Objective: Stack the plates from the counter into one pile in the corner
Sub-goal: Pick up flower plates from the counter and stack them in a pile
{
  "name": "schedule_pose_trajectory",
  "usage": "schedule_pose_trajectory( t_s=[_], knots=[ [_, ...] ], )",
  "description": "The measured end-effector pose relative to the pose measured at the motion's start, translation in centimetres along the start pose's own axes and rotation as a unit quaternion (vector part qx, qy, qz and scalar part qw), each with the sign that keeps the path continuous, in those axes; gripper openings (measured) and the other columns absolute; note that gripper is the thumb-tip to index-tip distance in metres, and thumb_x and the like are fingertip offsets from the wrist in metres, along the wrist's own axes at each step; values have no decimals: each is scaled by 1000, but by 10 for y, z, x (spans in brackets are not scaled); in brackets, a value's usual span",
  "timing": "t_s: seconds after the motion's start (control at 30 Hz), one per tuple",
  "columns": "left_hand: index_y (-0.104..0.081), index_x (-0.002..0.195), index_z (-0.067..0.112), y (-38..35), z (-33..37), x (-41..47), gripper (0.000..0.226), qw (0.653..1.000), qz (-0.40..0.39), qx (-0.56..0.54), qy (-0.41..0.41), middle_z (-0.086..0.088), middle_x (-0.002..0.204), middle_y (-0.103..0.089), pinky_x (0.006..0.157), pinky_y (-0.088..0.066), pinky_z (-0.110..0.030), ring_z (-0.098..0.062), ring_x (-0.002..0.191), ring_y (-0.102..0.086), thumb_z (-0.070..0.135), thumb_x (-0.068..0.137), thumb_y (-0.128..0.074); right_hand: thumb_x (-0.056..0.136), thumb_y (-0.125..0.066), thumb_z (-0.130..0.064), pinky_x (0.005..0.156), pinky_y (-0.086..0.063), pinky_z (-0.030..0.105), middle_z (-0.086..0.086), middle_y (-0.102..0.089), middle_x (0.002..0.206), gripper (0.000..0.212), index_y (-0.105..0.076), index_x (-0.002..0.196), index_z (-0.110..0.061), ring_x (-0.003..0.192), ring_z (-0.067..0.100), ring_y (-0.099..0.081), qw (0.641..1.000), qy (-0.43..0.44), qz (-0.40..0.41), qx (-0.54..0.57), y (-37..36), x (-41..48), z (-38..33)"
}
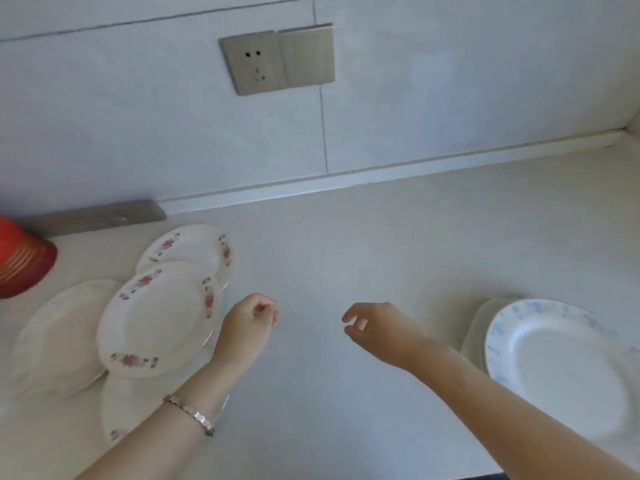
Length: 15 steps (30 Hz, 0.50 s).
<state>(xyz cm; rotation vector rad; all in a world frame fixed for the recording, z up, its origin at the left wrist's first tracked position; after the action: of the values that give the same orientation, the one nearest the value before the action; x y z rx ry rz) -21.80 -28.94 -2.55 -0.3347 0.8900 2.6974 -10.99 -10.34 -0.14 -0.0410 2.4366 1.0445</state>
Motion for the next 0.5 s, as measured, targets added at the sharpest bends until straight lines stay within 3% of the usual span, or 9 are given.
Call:
schedule_pose_trajectory(
  t_s=[0.1,0.17,0.23,0.27,0.33,0.4,0.47,0.5],
  knots=[
    [-57,63,26,75,-33,10,34,998,55,-5,15,5,67,-65,76,-49,-36,-26,75,-63,3,87,-49,90,-51,-29,79,-46,22,-8,-59,92,29,-60,116,-20,84,11,-55,998,0,-10,66,-49,42,-61],
    [-58,64,24,115,-56,17,32,997,79,-8,24,4,68,-65,78,-51,-39,-26,77,-64,4,87,-49,89,-53,-30,72,-45,22,-2,-61,96,37,-55,122,-15,84,13,-54,991,-44,-6,129,-84,76,-92],
    [-57,66,25,147,-79,25,32,994,94,-23,44,4,69,-65,76,-53,-41,-25,76,-63,4,88,-47,86,-55,-33,78,-47,26,8,-63,104,48,-49,126,-7,86,17,-53,971,-115,-18,208,-120,108,-114],
    [-57,68,25,160,-89,28,32,993,99,-30,55,3,69,-64,72,-53,-41,-24,75,-62,3,88,-46,85,-57,-34,79,-47,29,11,-62,100,46,-51,120,-4,83,19,-52,957,-148,-27,246,-136,121,-123],
    [-58,70,23,179,-107,34,31,991,100,-52,71,0,71,-63,64,-56,-43,-22,75,-61,2,89,-45,84,-60,-33,64,-45,27,8,-55,76,32,-56,94,-2,65,18,-50,929,-203,-31,309,-160,140,-138],
    [-59,73,22,192,-120,38,31,990,95,-73,78,-2,74,-63,57,-57,-37,-21,77,-62,2,91,-43,82,-63,-30,51,-40,24,6,-51,68,32,-58,92,0,57,18,-48,909,-232,-13,346,-176,155,-144],
    [-59,77,20,202,-130,42,29,991,89,-68,76,0,77,-63,58,-52,-28,-21,80,-64,2,91,-42,81,-65,-26,55,-42,25,9,-55,75,28,-61,90,1,67,24,-53,906,-239,19,348,-183,164,-145],
    [-60,80,19,204,-133,44,27,992,86,-61,73,1,78,-64,61,-51,-27,-22,81,-65,2,91,-42,81,-64,-24,60,-42,26,9,-55,76,22,-60,80,-2,70,25,-53,909,-240,31,340,-183,165,-145]
  ],
)
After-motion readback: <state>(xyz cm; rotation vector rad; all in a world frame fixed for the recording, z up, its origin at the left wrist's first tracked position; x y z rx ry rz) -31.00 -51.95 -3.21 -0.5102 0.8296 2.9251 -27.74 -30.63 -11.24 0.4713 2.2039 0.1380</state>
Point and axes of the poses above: each hand's wrist, its own x-axis towards the middle knuckle, its own y-axis out of the back of the hand, z = x × y, the point moved 5 cm from there along x, towards the middle knuckle
